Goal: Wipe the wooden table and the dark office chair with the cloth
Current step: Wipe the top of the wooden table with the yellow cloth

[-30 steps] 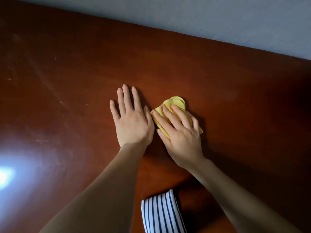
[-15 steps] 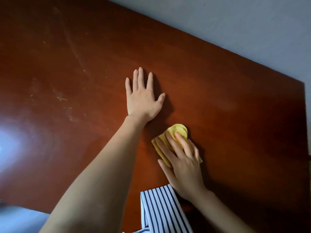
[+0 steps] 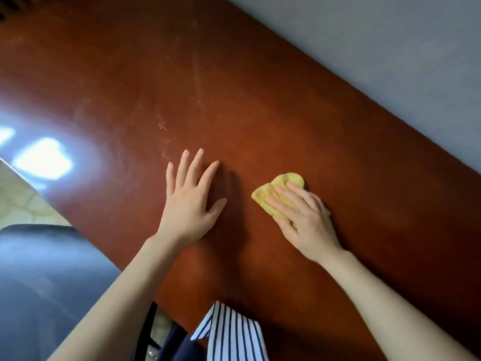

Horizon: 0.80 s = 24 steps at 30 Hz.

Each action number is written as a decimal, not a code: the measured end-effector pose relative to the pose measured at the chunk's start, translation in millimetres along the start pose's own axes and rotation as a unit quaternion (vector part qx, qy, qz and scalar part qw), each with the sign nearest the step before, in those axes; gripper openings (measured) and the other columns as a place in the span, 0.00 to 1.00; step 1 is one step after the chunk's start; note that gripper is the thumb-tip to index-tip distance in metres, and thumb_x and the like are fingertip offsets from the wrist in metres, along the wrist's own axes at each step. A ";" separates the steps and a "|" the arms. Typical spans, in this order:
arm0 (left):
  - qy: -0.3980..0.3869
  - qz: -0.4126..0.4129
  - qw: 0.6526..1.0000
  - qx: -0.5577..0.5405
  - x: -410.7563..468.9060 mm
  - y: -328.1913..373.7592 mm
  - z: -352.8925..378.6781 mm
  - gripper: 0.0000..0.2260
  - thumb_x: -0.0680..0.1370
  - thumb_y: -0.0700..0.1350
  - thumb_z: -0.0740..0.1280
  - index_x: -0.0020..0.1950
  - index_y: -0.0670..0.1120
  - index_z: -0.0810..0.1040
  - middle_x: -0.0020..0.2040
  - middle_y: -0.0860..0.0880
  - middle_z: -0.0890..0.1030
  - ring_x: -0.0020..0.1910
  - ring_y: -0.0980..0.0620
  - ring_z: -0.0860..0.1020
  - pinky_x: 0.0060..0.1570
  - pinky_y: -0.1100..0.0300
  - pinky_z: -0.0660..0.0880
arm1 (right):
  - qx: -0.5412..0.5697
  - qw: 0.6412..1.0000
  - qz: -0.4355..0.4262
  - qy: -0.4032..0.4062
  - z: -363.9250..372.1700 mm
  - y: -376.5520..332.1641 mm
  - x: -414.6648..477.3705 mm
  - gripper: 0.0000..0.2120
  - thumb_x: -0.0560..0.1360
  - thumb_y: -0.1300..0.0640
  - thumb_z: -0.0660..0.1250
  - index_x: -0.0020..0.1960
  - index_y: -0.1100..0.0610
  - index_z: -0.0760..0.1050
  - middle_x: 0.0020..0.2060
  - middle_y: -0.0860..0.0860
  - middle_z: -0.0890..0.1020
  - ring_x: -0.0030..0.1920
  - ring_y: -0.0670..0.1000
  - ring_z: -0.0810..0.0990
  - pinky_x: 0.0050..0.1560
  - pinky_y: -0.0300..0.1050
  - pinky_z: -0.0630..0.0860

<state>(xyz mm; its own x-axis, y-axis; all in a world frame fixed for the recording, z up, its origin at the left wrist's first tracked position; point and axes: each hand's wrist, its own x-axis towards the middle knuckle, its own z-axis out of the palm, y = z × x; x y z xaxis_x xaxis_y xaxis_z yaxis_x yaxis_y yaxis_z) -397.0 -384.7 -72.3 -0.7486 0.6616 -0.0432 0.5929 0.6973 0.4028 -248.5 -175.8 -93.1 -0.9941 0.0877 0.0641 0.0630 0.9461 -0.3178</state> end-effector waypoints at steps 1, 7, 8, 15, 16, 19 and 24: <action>0.003 -0.026 1.000 -0.003 -19.1 -7.3 -3.1 0.31 0.75 0.54 0.66 0.76 0.48 0.61 0.78 0.44 0.52 0.77 0.44 0.43 0.71 0.48 0.33 | 0.001 1.000 0.012 0.001 -2.4 7.1 15.0 0.17 0.77 0.52 0.62 0.66 0.49 0.76 0.66 0.50 0.75 0.69 0.53 0.69 0.64 0.55 0.68; 0.019 -0.212 0.977 0.007 -105.7 -44.0 -18.6 0.51 0.63 0.78 0.51 0.78 0.48 0.51 0.78 0.45 0.45 0.77 0.49 0.41 0.71 0.45 0.36 | 0.024 0.980 0.196 0.018 -10.0 18.4 94.2 0.20 0.80 0.52 0.60 0.71 0.49 0.69 0.73 0.49 0.67 0.75 0.52 0.56 0.72 0.56 0.58; 0.012 -0.243 0.970 0.018 -114.5 -52.4 -22.6 0.55 0.60 0.80 0.50 0.78 0.47 0.48 0.78 0.44 0.43 0.77 0.49 0.40 0.71 0.44 0.37 | 0.029 0.972 0.234 0.017 -8.5 11.0 105.0 0.20 0.80 0.51 0.59 0.73 0.48 0.67 0.74 0.48 0.65 0.75 0.52 0.54 0.73 0.56 0.56; -0.095 -0.271 0.955 0.080 -117.4 -96.0 -40.5 0.63 0.54 0.80 0.56 0.77 0.43 0.44 0.78 0.43 0.42 0.77 0.47 0.40 0.71 0.38 0.41 | -0.005 0.954 0.289 -0.085 10.5 -62.2 109.3 0.24 0.83 0.50 0.52 0.77 0.44 0.53 0.77 0.47 0.53 0.77 0.53 0.46 0.76 0.54 0.47; -0.110 -0.259 0.956 0.088 -115.5 -97.8 -42.2 0.62 0.56 0.79 0.59 0.77 0.42 0.45 0.78 0.42 0.43 0.77 0.47 0.40 0.71 0.38 0.42 | -0.016 0.959 0.267 -0.089 14.4 -74.4 100.2 0.24 0.83 0.50 0.51 0.77 0.44 0.52 0.77 0.47 0.53 0.77 0.52 0.46 0.76 0.54 0.47; -0.152 -0.234 0.955 0.103 -113.4 -105.3 -49.1 0.63 0.58 0.76 0.66 0.77 0.41 0.41 0.77 0.40 0.41 0.76 0.45 0.39 0.72 0.40 0.42 | -0.037 0.968 0.232 -0.085 28.8 -115.9 70.7 0.23 0.83 0.50 0.51 0.77 0.45 0.52 0.77 0.47 0.54 0.77 0.52 0.46 0.76 0.53 0.48; -0.196 -0.159 0.958 0.136 -120.0 -123.7 -66.4 0.62 0.58 0.73 0.69 0.77 0.42 0.42 0.77 0.41 0.43 0.77 0.45 0.42 0.71 0.40 0.44 | -0.033 0.983 0.159 -0.086 53.0 -186.7 14.9 0.23 0.82 0.52 0.55 0.76 0.45 0.59 0.76 0.48 0.59 0.76 0.53 0.51 0.75 0.55 0.50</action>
<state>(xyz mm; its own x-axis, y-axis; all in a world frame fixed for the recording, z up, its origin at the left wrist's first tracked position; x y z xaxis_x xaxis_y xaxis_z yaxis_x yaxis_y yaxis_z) -400.2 -568.7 -56.2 -0.7675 0.4186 -0.4855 0.4477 0.8921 0.0615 -279.8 -367.7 -82.9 -0.9231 0.3335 -0.1916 0.3728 0.8983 -0.2327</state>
